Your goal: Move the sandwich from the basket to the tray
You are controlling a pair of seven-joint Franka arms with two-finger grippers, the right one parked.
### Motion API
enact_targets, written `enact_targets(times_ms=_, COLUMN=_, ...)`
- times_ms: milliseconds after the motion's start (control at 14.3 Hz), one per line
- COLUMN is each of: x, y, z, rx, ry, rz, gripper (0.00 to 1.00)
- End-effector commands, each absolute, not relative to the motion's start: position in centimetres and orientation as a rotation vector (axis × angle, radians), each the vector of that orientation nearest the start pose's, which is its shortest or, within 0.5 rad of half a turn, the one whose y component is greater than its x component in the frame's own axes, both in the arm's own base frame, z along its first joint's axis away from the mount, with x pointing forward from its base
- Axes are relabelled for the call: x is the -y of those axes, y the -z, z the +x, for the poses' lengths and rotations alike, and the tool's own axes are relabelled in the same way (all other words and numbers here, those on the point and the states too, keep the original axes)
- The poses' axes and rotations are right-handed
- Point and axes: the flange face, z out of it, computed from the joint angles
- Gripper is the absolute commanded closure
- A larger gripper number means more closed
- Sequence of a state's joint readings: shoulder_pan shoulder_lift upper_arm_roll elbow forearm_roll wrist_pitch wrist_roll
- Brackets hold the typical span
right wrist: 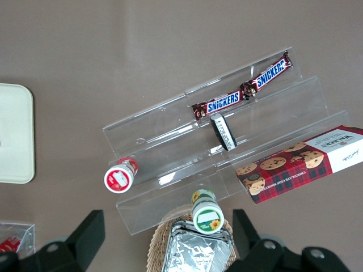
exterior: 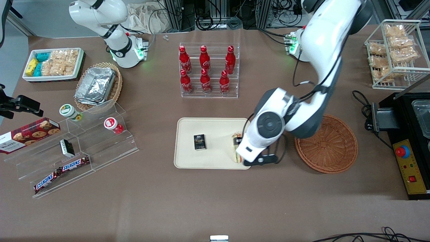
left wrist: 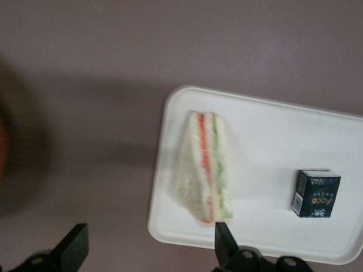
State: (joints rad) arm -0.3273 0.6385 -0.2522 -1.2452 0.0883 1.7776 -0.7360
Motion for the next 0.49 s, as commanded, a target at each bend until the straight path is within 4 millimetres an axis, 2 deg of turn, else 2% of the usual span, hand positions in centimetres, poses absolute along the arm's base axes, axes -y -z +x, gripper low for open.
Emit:
enact_targets(times_ms=0, x=28.8, y=-47.4, z=61.8, rx=0.410, ry=-0.090, rz=-3.039, gripper=0.00)
enact_targets(times_ms=140, x=23.5, y=-51.7, z=61.3, rx=0.514, ry=-0.057, rz=-3.012, gripper=0.00)
enact_targets(times_ms=209, x=21.5, y=-53.8, z=60.6, rx=0.556, ry=-0.031, rz=-3.006, gripper=0.00)
enact_targets(times_ms=419, x=16.0, y=-57.5, z=58.7, rx=0.638, ry=0.003, rz=-2.980, gripper=0.00)
